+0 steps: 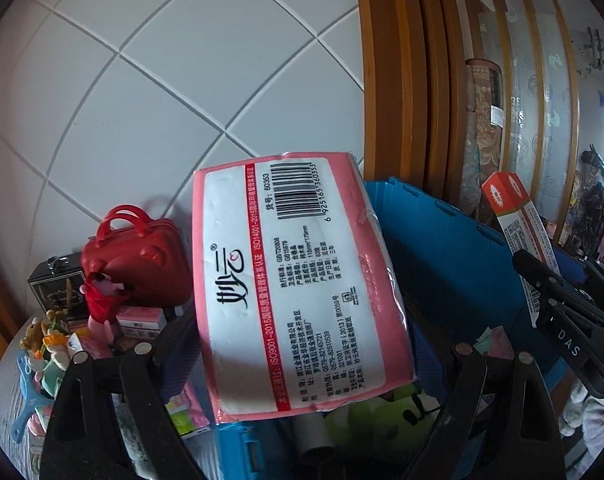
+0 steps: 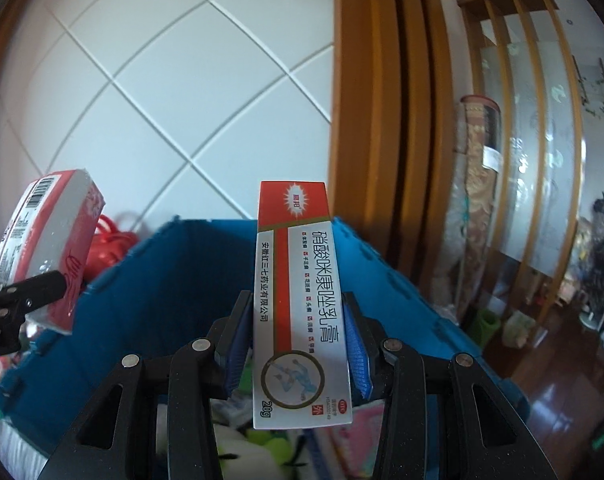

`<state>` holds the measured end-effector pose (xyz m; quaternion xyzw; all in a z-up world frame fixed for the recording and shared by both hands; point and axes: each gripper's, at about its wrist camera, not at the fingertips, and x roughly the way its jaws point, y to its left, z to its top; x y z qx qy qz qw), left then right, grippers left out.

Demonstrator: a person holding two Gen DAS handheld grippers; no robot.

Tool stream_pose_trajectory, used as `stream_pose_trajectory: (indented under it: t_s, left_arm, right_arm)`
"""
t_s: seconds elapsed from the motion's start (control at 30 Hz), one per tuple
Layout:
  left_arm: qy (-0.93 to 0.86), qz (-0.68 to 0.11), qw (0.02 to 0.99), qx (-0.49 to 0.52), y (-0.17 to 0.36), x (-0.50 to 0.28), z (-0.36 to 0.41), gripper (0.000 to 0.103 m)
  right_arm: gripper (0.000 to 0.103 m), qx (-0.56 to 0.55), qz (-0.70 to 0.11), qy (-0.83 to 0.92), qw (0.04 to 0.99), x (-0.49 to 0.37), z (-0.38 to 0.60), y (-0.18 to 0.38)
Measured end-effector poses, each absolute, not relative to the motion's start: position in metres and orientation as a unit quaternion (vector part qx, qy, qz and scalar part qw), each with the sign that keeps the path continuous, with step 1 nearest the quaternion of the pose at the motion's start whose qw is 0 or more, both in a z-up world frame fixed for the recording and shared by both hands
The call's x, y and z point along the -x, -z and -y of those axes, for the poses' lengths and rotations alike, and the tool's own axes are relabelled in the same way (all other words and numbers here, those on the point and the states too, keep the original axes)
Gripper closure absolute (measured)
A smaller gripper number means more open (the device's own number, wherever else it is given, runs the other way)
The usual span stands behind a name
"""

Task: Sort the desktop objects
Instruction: 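Lower tissue pack and ointment box into the crate and open both tools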

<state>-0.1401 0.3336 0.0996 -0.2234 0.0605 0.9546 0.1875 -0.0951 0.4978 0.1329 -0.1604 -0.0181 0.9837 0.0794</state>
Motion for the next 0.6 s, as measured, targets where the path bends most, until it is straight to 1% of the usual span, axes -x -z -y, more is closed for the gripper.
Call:
stream_pose_trajectory:
  t_s: [0.1, 0.23, 0.37, 0.6]
  left_arm:
    - [-0.944, -0.073, 0.191, 0.257, -0.085, 0.150, -0.354, 0.012]
    - [-0.933, -0.068, 0.206, 0.288, -0.076, 0.152, -0.363, 0.012]
    - [-0.920, -0.092, 0.208, 0.320, -0.065, 0.154, -0.372, 0.011]
    - [-0.924, -0.092, 0.206, 0.309, -0.074, 0.146, -0.368, 0.011]
  right_arm:
    - [0.061, 0.174, 0.020, -0.980, 0.091, 0.104, -0.513, -0.123]
    - [0.061, 0.200, 0.015, -0.975, 0.096, 0.122, -0.524, -0.113]
    - [0.061, 0.210, 0.021, -0.972, 0.098, 0.131, -0.528, -0.111]
    - [0.061, 0.220, 0.026, -0.969, 0.106, 0.138, -0.537, -0.107]
